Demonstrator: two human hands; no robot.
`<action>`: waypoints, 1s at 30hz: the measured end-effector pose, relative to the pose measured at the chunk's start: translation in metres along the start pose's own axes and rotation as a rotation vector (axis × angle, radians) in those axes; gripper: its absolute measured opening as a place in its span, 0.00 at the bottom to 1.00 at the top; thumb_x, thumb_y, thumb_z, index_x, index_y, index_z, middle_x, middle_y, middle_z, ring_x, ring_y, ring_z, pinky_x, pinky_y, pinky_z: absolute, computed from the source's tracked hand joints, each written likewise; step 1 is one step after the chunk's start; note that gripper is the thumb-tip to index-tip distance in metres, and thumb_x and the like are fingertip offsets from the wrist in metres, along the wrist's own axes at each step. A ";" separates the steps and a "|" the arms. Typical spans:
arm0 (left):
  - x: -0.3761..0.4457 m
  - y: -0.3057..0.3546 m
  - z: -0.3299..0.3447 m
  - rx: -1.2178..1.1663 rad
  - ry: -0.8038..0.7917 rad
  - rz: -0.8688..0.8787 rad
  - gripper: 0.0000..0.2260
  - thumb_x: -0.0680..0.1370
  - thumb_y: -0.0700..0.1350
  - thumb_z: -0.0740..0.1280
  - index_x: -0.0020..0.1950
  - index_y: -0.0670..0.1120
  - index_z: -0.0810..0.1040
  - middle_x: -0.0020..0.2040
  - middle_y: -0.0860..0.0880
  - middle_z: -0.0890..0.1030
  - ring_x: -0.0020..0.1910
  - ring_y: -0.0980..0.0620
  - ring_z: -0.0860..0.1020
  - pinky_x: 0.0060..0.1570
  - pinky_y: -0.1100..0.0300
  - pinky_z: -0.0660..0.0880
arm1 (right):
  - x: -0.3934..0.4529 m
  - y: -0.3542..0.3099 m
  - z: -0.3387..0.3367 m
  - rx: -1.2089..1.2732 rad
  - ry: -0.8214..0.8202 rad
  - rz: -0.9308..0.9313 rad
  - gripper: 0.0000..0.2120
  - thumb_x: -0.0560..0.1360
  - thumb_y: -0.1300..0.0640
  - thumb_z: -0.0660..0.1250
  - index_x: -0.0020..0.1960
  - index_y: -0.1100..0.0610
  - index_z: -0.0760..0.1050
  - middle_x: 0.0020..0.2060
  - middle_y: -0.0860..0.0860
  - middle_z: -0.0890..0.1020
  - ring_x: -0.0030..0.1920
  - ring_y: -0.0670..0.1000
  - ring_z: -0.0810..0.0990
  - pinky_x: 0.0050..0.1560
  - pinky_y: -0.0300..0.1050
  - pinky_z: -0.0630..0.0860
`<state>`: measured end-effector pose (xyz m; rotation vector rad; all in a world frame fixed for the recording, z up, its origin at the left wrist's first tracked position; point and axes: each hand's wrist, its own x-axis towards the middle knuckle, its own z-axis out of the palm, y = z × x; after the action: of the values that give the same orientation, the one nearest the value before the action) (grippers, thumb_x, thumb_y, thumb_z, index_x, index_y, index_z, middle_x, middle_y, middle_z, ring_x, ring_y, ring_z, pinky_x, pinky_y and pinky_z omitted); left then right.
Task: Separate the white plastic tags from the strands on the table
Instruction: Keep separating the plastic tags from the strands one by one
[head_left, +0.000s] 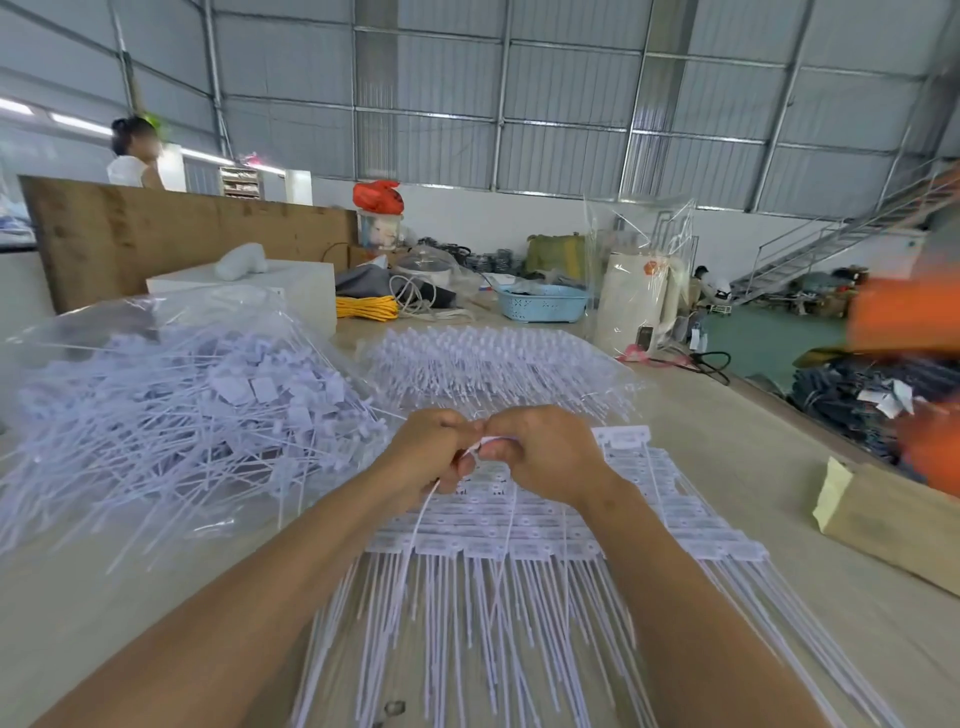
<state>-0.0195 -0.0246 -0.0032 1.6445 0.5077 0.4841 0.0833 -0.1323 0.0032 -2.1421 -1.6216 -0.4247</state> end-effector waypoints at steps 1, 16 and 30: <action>0.000 0.001 -0.001 -0.035 -0.012 -0.019 0.14 0.80 0.42 0.64 0.34 0.44 0.70 0.20 0.49 0.70 0.18 0.54 0.62 0.20 0.66 0.57 | 0.000 0.000 -0.002 0.018 0.013 0.009 0.09 0.76 0.49 0.65 0.54 0.45 0.80 0.49 0.48 0.83 0.50 0.52 0.79 0.44 0.42 0.70; 0.003 0.001 -0.023 -0.361 -0.005 -0.150 0.10 0.79 0.40 0.63 0.37 0.42 0.73 0.20 0.49 0.70 0.15 0.57 0.63 0.17 0.71 0.61 | -0.015 0.042 -0.041 0.553 0.319 0.283 0.14 0.77 0.57 0.64 0.35 0.60 0.74 0.29 0.48 0.74 0.27 0.43 0.69 0.33 0.38 0.66; -0.006 -0.009 0.022 -0.327 -0.130 0.033 0.14 0.78 0.50 0.65 0.44 0.39 0.74 0.24 0.52 0.74 0.21 0.56 0.70 0.22 0.66 0.67 | -0.005 -0.004 -0.020 0.486 -0.056 0.128 0.13 0.75 0.67 0.65 0.58 0.59 0.75 0.53 0.54 0.72 0.42 0.41 0.73 0.44 0.27 0.72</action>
<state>-0.0121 -0.0444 -0.0149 1.3614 0.2874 0.4552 0.0779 -0.1454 0.0188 -1.8791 -1.4244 0.0685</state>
